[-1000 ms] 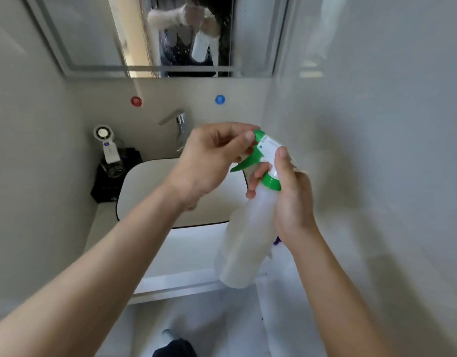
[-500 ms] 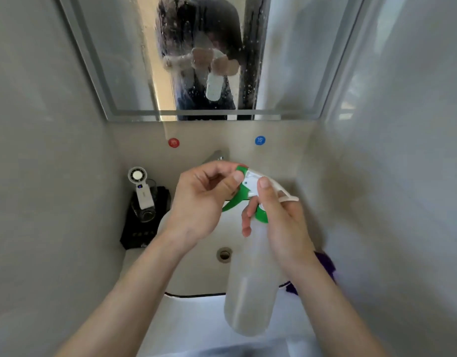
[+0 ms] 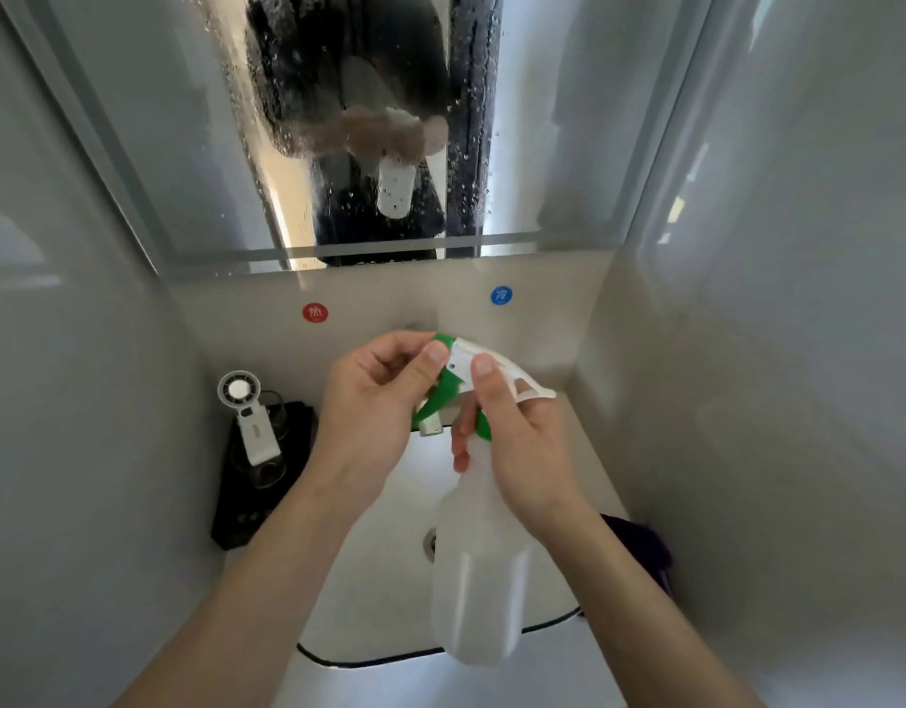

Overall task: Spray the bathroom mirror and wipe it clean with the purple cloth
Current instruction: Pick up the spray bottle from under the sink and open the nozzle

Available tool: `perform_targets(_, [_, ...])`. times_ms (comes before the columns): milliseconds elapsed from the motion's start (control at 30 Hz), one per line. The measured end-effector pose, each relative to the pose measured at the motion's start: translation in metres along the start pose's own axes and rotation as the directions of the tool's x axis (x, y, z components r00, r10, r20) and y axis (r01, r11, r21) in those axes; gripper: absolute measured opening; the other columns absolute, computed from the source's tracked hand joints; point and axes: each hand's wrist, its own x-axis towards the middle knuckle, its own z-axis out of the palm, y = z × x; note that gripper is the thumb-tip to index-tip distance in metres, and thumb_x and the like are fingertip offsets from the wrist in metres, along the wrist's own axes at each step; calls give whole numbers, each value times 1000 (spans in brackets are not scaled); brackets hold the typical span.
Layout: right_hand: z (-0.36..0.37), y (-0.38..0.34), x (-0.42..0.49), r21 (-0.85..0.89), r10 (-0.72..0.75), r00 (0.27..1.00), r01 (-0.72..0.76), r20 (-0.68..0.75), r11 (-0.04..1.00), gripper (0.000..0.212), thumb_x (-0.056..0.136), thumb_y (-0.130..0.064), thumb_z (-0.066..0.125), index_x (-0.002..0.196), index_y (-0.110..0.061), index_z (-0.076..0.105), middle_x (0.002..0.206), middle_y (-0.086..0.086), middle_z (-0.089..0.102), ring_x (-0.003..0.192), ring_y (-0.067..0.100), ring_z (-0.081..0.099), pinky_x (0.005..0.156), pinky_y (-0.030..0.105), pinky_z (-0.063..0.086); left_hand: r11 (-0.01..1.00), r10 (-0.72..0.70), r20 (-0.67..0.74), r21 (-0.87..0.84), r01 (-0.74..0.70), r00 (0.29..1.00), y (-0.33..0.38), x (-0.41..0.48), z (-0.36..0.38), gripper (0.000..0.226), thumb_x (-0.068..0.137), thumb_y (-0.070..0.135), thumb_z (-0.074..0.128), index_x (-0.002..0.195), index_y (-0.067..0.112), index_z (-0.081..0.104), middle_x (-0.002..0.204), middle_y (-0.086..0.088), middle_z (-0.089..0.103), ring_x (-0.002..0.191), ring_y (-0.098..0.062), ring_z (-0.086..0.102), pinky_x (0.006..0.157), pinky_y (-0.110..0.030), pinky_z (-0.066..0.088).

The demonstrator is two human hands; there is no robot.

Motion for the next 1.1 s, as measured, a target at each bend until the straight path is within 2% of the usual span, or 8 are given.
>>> perform_targets(100, [-11, 1, 14, -28, 7, 1000, -7, 6, 1000, 50, 103, -40, 49, 70, -5, 63, 55, 10, 55, 51, 20, 54, 54, 25, 49, 999, -40, -38, -26, 39, 998, -2, 9, 12, 15, 91, 12, 65, 82, 16, 76, 81, -8, 72, 77, -21, 63, 74, -29, 54])
perform_targets(300, [-26, -2, 37, -36, 0, 1000, 1, 26, 999, 49, 103, -32, 50, 65, -2, 57, 57, 13, 54, 47, 19, 53, 50, 19, 44, 993, -104, -31, -54, 102, 994, -1, 28, 27, 34, 84, 30, 67, 91, -3, 68, 81, -20, 58, 75, -31, 47, 77, -49, 46])
perform_targets(567, [-21, 5, 50, 49, 33, 995, -38, 94, 998, 40, 103, -29, 52, 73, -7, 64, 60, 14, 52, 47, 21, 51, 48, 32, 46, 984, -158, -13, -90, 156, 987, -1, 35, 29, 61, 88, 41, 68, 91, -17, 49, 77, -29, 52, 69, -42, 47, 64, -54, 43])
perform_targets(633, [-20, 6, 51, 60, 36, 992, -43, 123, 997, 35, 104, -29, 51, 81, -9, 68, 64, 17, 53, 48, 22, 52, 48, 39, 46, 988, -141, -37, -66, 139, 989, 0, 34, 27, 56, 87, 41, 69, 93, -13, 56, 81, -25, 56, 75, -38, 50, 70, -55, 42])
perform_targets(733, [-19, 4, 55, 115, 53, 987, -71, 150, 991, 32, 103, -27, 51, 80, -13, 70, 66, 14, 55, 46, 22, 51, 45, 35, 45, 997, -69, -48, -27, 68, 996, 1, 30, 19, 19, 94, 23, 62, 107, 14, 72, 87, -11, 64, 83, -31, 52, 82, -54, 47])
perform_targets(833, [-17, 5, 56, 138, 68, 985, -90, 157, 986, 35, 102, -28, 53, 76, -11, 68, 66, 12, 57, 44, 22, 50, 44, 30, 45, 1000, -24, -6, 2, 24, 1000, 3, 27, 12, 22, 91, 16, 60, 109, 14, 73, 92, -16, 67, 81, -34, 55, 82, -65, 49])
perform_targets(1000, [-6, 9, 53, 173, 76, 985, -103, 156, 980, 40, 93, -41, 56, 93, -4, 72, 66, 11, 57, 47, 22, 51, 44, 34, 46, 999, -31, -62, 28, 33, 998, 1, 29, 3, 16, 95, 8, 59, 102, 8, 74, 82, -9, 71, 68, -18, 60, 67, -33, 51])
perform_targets(1100, [2, 9, 51, 144, 48, 988, -69, 145, 987, 41, 96, -40, 55, 98, -4, 73, 65, 12, 56, 48, 22, 51, 46, 27, 47, 996, -69, -63, -69, 65, 996, -1, 32, -1, 24, 91, 20, 65, 104, 1, 70, 85, -18, 66, 75, -32, 56, 71, -59, 48])
